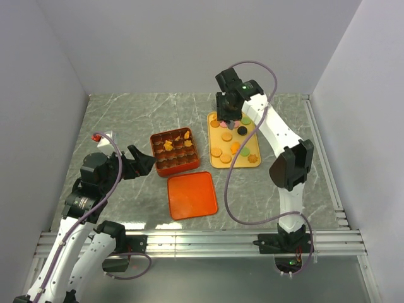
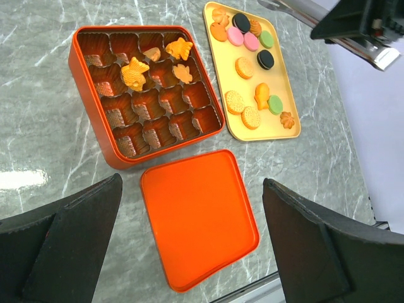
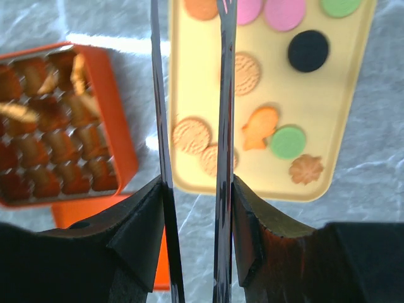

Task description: Pack the cookies

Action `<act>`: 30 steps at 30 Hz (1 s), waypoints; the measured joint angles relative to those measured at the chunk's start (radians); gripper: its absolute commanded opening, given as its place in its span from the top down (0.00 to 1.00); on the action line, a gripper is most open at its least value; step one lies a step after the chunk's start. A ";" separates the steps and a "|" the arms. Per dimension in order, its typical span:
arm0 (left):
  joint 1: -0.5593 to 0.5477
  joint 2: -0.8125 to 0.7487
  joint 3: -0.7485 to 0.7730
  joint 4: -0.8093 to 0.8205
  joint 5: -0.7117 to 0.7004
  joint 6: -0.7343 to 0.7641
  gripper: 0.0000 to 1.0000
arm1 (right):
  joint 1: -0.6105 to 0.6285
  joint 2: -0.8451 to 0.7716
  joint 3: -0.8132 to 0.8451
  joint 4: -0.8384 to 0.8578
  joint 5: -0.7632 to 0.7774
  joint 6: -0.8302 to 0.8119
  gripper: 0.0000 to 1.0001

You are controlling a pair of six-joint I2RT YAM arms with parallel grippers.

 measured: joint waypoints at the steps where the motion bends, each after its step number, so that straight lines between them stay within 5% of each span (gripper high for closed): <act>1: 0.000 0.000 0.000 0.000 0.000 0.000 0.00 | -0.003 0.018 0.015 0.000 0.012 0.000 0.51; 30: 0.000 0.032 0.000 -0.002 -0.001 0.000 0.01 | -0.022 0.309 0.172 0.000 0.096 -0.024 0.49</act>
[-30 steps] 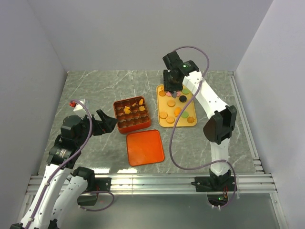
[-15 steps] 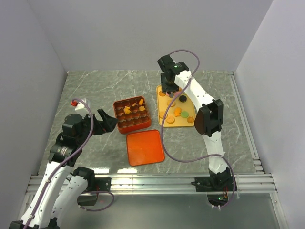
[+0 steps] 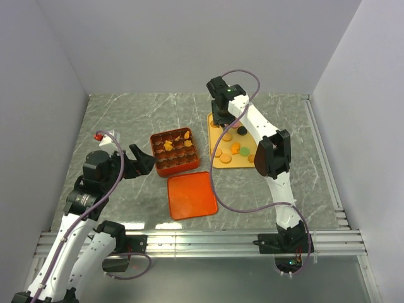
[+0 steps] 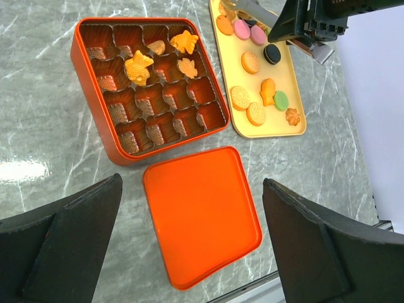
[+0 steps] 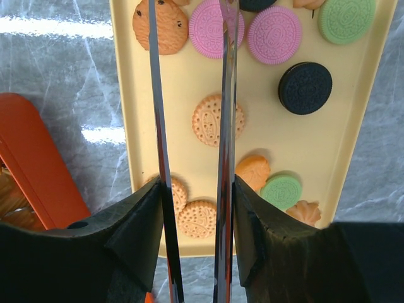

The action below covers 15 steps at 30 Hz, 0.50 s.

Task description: Pack the cookies

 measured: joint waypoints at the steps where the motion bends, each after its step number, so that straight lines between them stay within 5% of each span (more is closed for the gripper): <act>1: 0.000 -0.002 0.000 0.000 0.000 0.000 0.00 | 0.000 0.000 0.000 0.000 0.000 0.000 0.49; 15: -0.001 -0.013 0.000 0.000 0.000 0.000 0.01 | 0.003 0.001 -0.001 -0.001 -0.035 0.000 0.47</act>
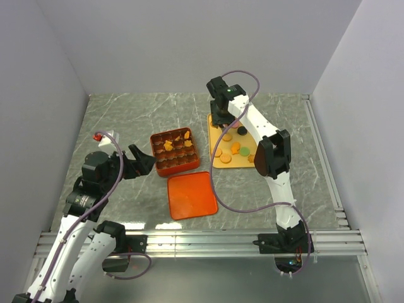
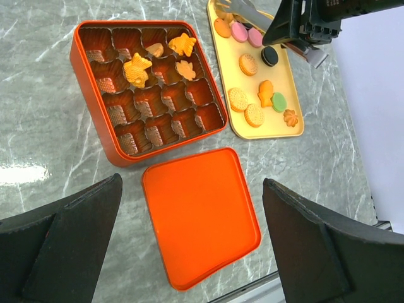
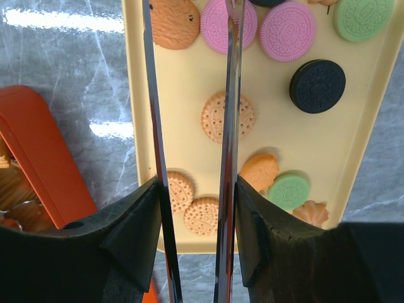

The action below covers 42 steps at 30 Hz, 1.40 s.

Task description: Pack the cookies

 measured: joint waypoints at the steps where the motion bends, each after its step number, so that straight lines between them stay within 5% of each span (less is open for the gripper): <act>1: 0.000 0.000 0.000 0.000 0.000 0.000 0.01 | 0.000 0.000 0.000 0.000 -0.001 0.000 0.47; 16: 0.000 -0.009 0.000 0.000 -0.002 0.000 0.01 | 0.003 0.042 -0.007 -0.059 -0.010 -0.002 0.66; 27: 0.000 -0.018 0.000 0.000 -0.007 0.000 0.01 | 0.006 0.028 -0.007 -0.072 -0.010 0.002 0.68; 42: 0.000 -0.021 0.000 0.000 -0.006 0.000 0.01 | 0.006 -0.187 -0.043 -0.105 -0.019 0.019 0.71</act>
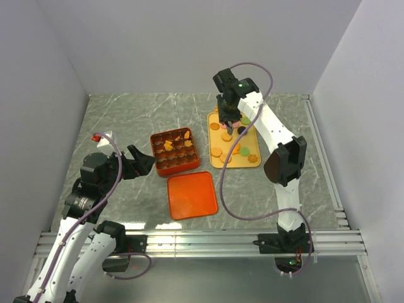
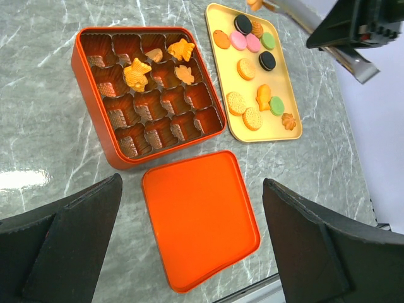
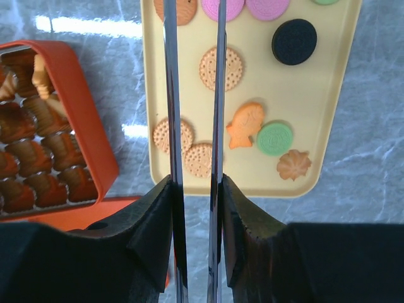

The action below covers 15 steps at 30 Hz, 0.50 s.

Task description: Pack the cookies

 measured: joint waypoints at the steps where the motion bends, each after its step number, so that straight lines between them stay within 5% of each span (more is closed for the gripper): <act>1: 0.000 0.000 0.000 0.000 0.000 0.000 0.01 | 0.000 -0.014 -0.007 0.000 -0.003 0.003 0.71; 15: 0.000 0.001 0.000 0.002 0.008 0.000 0.00 | 0.112 -0.179 -0.145 0.006 -0.084 0.036 0.72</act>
